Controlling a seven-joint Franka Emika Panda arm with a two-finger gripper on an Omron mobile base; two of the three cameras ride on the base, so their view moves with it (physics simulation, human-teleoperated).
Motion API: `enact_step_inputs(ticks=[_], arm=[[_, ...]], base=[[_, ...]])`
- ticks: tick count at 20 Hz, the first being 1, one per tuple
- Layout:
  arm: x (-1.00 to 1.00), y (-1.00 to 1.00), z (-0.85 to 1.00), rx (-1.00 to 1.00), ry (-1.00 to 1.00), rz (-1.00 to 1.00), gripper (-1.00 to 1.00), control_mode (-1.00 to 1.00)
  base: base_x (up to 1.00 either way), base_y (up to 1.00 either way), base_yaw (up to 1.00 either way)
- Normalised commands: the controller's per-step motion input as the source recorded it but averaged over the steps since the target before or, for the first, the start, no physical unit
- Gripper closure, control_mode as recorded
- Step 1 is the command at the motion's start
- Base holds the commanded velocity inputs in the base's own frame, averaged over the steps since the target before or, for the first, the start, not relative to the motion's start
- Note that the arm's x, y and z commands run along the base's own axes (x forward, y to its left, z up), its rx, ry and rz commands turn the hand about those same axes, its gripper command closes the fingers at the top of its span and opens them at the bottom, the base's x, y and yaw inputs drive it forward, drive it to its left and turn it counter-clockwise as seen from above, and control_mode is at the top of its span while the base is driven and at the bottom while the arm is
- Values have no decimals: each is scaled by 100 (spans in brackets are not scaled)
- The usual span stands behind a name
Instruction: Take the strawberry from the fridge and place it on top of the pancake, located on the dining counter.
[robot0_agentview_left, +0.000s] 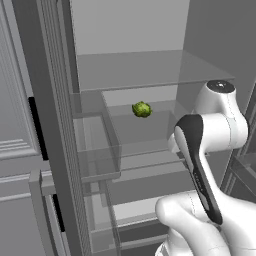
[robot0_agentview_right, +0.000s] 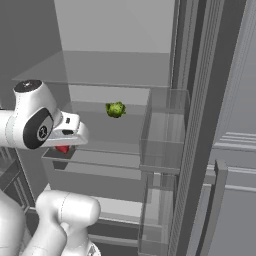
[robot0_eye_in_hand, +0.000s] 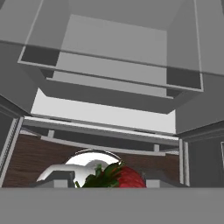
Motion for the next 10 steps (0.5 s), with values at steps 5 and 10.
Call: enact_step_inputs(ticks=[5, 10], arm=[[0, 0, 0, 0, 0, 0, 100, -100], [-21, 0, 0, 0, 0, 0, 100, 100]], base=[[0, 0, 0], [-57, 0, 0]])
